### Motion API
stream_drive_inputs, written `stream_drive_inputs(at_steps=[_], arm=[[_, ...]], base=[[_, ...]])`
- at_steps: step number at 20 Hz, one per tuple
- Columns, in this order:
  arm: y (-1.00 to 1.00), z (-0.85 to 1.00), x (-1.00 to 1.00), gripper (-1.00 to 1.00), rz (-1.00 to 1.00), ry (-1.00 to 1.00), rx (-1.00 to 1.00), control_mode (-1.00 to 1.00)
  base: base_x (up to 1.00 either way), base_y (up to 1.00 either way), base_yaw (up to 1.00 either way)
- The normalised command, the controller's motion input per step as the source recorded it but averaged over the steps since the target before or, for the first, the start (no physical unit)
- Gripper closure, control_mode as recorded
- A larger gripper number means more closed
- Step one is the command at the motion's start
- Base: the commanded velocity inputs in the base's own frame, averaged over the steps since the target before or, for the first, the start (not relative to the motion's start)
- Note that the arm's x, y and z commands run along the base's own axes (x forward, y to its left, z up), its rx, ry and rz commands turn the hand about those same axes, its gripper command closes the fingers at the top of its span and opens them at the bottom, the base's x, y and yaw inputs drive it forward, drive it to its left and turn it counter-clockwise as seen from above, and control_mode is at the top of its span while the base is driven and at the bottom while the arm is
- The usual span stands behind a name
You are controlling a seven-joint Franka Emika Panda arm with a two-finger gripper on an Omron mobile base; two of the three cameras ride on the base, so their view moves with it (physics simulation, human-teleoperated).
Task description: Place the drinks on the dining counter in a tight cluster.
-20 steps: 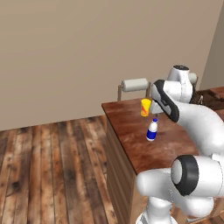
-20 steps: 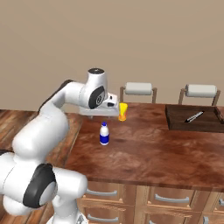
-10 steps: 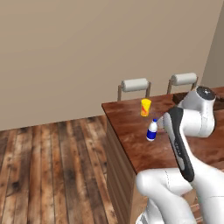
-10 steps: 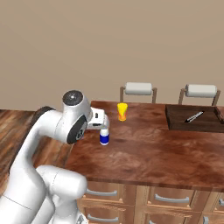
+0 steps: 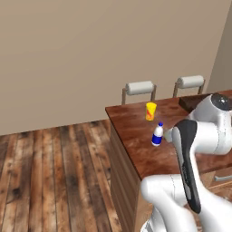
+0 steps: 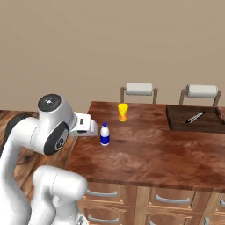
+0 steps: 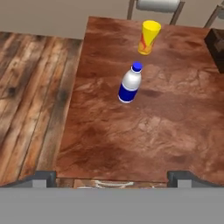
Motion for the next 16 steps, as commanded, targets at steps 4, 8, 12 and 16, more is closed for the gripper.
stream_drive_inputs(at_steps=[4, 8, 12, 16], arm=[[0.25, 0.14, -0.03, -1.0, 0.0, 0.41, -0.08, -1.0], [0.2, -0.02, 0.0, -1.0, 0.0, 0.27, 0.01, -1.0], [0.0, -0.11, 0.0, -1.0, 0.0, 0.0, 0.16, -1.0], [0.0, 0.0, -0.05, -1.0, 0.0, 0.0, 0.17, -1.0]], base=[[0.0, 0.0, 0.0], [0.0, 0.0, 0.0], [0.0, 0.0, 0.0], [0.0, 0.0, 0.0]])
